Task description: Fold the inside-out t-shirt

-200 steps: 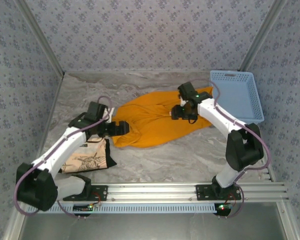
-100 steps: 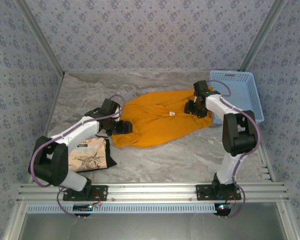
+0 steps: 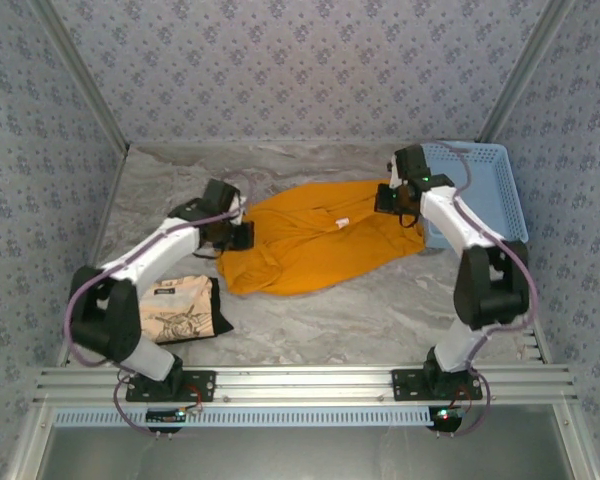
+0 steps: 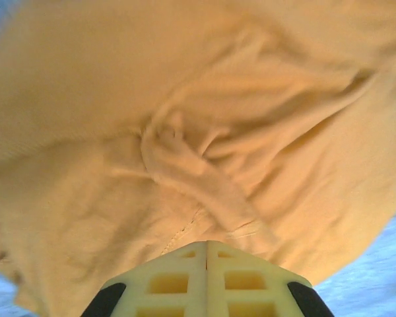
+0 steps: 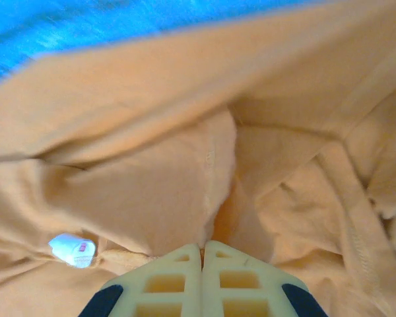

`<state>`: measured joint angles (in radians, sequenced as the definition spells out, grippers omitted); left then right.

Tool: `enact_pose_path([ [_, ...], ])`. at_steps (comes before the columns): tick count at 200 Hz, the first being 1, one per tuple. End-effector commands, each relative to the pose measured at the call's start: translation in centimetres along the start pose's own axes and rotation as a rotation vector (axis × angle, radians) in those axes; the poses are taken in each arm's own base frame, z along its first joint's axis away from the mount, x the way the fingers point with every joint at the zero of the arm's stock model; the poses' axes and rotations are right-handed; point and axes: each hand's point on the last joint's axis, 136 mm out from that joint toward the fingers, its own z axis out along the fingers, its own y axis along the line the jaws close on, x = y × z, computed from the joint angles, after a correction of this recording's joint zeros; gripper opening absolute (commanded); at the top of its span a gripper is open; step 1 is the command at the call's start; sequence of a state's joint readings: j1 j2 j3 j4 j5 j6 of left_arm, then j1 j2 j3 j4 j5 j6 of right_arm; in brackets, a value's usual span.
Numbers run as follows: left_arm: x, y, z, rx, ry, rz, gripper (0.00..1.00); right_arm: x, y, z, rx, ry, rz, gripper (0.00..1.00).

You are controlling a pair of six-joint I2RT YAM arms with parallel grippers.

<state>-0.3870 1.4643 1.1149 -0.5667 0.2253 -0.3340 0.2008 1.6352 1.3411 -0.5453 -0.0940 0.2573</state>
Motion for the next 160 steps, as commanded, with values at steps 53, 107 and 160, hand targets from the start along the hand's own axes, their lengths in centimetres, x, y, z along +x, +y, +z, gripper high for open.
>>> enact_pose_path([
  [53,4.0,-3.6,-1.7,0.125,0.082,0.085,0.53,1.0,1.7,-7.5,-0.013,-0.098,-0.092,0.00],
  [107,5.4,-4.7,4.2,0.095,0.097,-0.007,0.56,2.6,0.7,-7.5,0.010,-0.067,-0.058,0.00],
  [160,4.8,-3.8,7.8,0.029,0.141,-0.054,0.46,1.9,0.5,-8.6,0.025,-0.082,-0.074,0.00],
])
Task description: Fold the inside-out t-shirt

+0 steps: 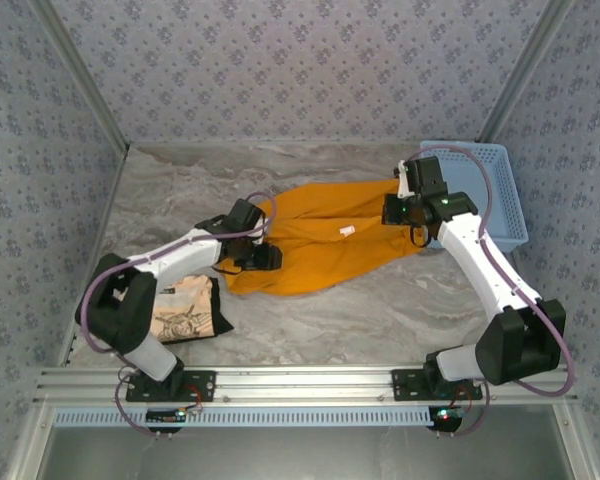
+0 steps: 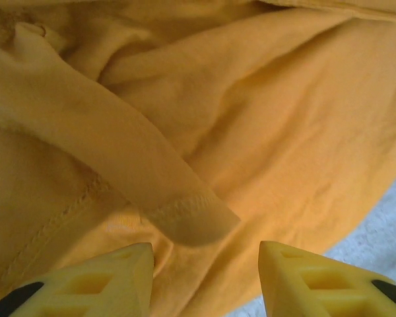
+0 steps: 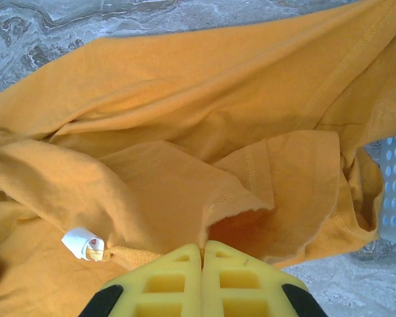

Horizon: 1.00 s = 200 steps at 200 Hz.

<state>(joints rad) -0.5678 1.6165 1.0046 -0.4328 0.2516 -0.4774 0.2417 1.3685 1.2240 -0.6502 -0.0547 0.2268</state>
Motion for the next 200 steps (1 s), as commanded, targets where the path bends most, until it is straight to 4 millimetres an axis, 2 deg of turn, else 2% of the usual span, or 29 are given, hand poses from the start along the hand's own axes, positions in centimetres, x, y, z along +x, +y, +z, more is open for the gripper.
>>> enact_pose_path([
  [1,-2.4,-0.3,0.4,-0.010,-0.051,-0.038,0.46,-1.1,-0.4,-1.8,0.024,-0.038,-0.009,0.00],
  [21,-2.3,1.0,1.2,-0.073,-0.035,-0.070,0.43,-1.0,-0.6,-2.0,0.028,-0.044,-0.003,0.00],
  [27,-2.4,1.3,1.3,-0.092,-0.037,-0.073,0.28,-1.0,-0.6,-2.0,0.029,-0.045,-0.003,0.00],
  [31,-2.4,1.5,1.3,-0.100,-0.036,-0.072,0.04,-1.0,-0.6,-2.1,0.030,-0.046,-0.002,0.00],
  [33,-2.5,1.6,1.3,-0.102,-0.035,-0.072,0.00,-0.9,-0.6,-2.1,0.030,-0.047,-0.003,0.00],
  [48,-2.9,1.4,0.3,-0.102,-0.025,-0.026,0.00,-1.0,-0.7,-2.4,0.037,-0.056,-0.009,0.00],
  [61,-3.9,1.5,-2.0,-0.148,-0.037,0.019,0.00,-1.1,-1.2,-2.8,0.054,-0.060,-0.013,0.00],
  [73,-4.5,2.0,-5.3,-0.220,-0.054,0.058,0.00,-1.2,-1.7,-3.4,0.078,-0.066,-0.009,0.00],
  [86,-5.5,3.1,-9.9,-0.318,-0.103,0.108,0.00,-1.6,-2.8,-4.3,0.125,-0.085,0.026,0.00],
  [105,-7.5,6.4,-18.6,-0.576,-0.236,0.145,0.00,-3.0,-4.5,-6.5,0.182,-0.164,0.114,0.00],
  [121,-9.2,7.3,-25.4,-0.720,-0.401,0.197,0.00,-4.9,-4.9,-8.9,0.183,-0.280,0.165,0.00],
  [135,-10.7,6.5,-30.2,-0.777,-0.561,0.284,0.00,-7.2,-3.9,-11.1,0.122,-0.384,0.163,0.00],
  [155,-13.0,3.9,-36.7,-0.798,-0.828,0.422,0.00,-10.5,-2.1,-14.8,0.049,-0.492,0.153,0.00],
  [170,-13.7,2.3,-41.5,-0.791,-0.981,0.444,0.00,-12.7,-0.7,-18.3,-0.002,-0.574,0.151,0.00],
  [185,-13.6,0.6,-45.2,-0.751,-1.069,0.459,0.00,-14.1,0.7,-22.3,-0.056,-0.665,0.142,0.00],
  [200,-12.9,-1.6,-47.4,-0.661,-1.115,0.510,0.00,-14.5,2.1,-26.0,-0.104,-0.745,0.122,0.00],
])
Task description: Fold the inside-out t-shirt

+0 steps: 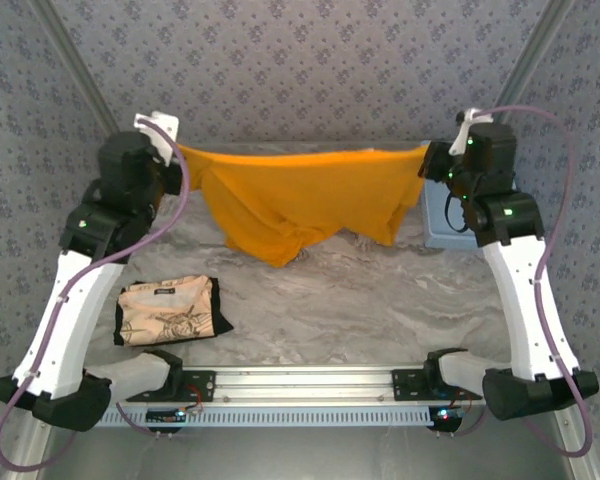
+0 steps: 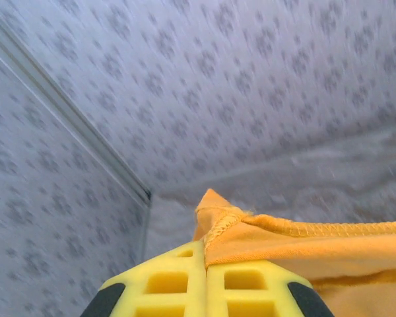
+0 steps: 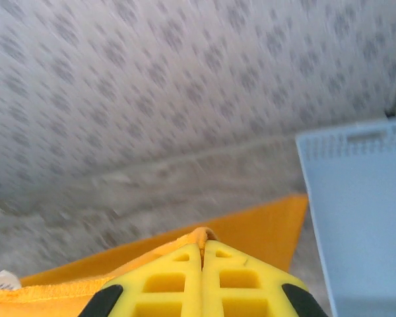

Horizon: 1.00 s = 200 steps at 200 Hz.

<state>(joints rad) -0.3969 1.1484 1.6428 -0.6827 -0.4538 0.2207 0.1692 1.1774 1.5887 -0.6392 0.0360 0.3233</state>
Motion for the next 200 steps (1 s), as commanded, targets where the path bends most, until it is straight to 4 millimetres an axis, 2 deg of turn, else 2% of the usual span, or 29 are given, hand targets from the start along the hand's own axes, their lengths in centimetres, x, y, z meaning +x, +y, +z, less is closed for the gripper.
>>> enact_pose_path([
  [1,-5.6,1.9,-3.3,0.017,-0.182,0.030,0.00,-4.8,2.8,-5.2,-0.102,-0.157,0.021,0.00],
  [16,-7.1,1.4,-5.4,0.103,-0.254,0.000,0.00,-6.3,4.2,-8.0,-0.151,-0.217,0.013,0.00],
  [38,-8.9,2.1,-7.8,0.127,-0.364,-0.055,0.00,-7.9,5.8,-10.9,-0.211,-0.280,-0.016,0.00],
  [53,-10.1,2.4,-8.7,0.124,-0.421,-0.058,0.00,-8.5,5.9,-11.4,-0.203,-0.303,-0.018,0.00],
  [64,-10.7,2.2,-8.2,0.124,-0.441,-0.029,0.00,-8.9,5.7,-11.1,-0.184,-0.311,-0.028,0.00],
  [82,-10.8,1.1,-5.4,0.112,-0.397,0.047,0.00,-8.8,5.1,-8.6,-0.125,-0.290,-0.031,0.00],
  [92,-10.4,0.3,-2.8,0.106,-0.342,0.085,0.00,-8.3,4.7,-6.4,-0.099,-0.255,-0.032,0.00],
  [102,-9.9,-0.4,-0.3,0.107,-0.289,0.100,0.00,-8.7,4.7,-4.4,-0.093,-0.256,-0.018,0.00],
  [123,-8.9,-0.9,4.5,0.111,-0.208,0.066,0.00,-8.7,4.4,0.2,-0.093,-0.200,0.020,0.00],
  [126,-9.6,-0.5,4.4,0.108,-0.222,0.053,0.00,-8.8,4.3,0.7,-0.091,-0.196,0.021,0.00],
  [141,-9.5,-0.9,6.7,0.126,-0.197,0.029,0.00,-9.1,4.2,3.6,-0.064,-0.184,0.005,0.00],
  [161,-10.6,-0.7,8.9,0.115,-0.200,0.022,0.00,-10.2,4.1,7.1,-0.046,-0.210,-0.048,0.00],
  [177,-12.3,0.3,10.3,0.080,-0.228,0.008,0.00,-11.2,3.9,10.2,-0.047,-0.207,-0.088,0.00],
  [186,-13.1,0.7,11.1,0.074,-0.240,0.000,0.00,-12.1,3.4,10.9,-0.033,-0.198,-0.076,0.00],
  [200,-15.3,1.9,10.9,0.052,-0.283,-0.022,0.00,-13.3,3.5,11.3,-0.057,-0.182,-0.047,0.00],
])
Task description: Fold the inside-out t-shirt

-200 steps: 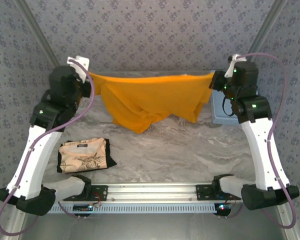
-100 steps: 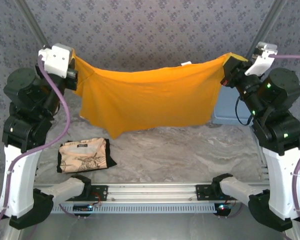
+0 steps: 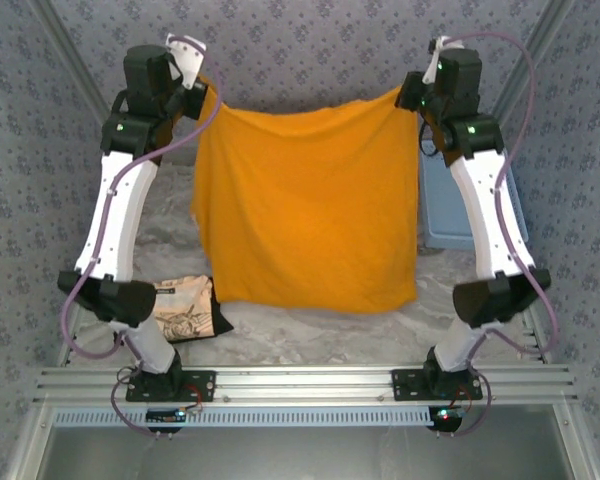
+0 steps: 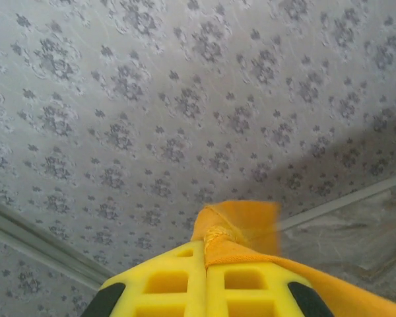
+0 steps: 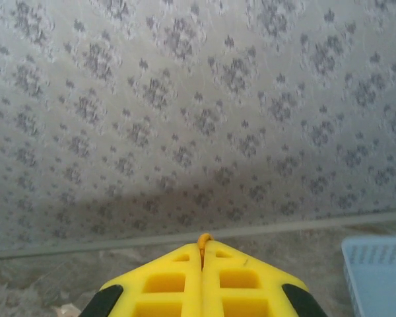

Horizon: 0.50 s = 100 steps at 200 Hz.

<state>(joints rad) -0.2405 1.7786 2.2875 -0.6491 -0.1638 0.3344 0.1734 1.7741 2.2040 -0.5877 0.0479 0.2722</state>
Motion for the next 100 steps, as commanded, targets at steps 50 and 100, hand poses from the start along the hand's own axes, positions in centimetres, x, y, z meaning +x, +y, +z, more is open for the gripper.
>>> enact_pose_path([
  [50,-13.4,4.7,-10.5,-0.009,-0.442,-0.083,0.00,-11.2,2.2,-7.7,-0.121,-0.256,0.011,0.00],
  [100,-5.6,-1.3,-12.5,0.126,-0.228,0.005,0.00,-3.3,1.6,-10.2,-0.089,-0.145,-0.035,0.00],
])
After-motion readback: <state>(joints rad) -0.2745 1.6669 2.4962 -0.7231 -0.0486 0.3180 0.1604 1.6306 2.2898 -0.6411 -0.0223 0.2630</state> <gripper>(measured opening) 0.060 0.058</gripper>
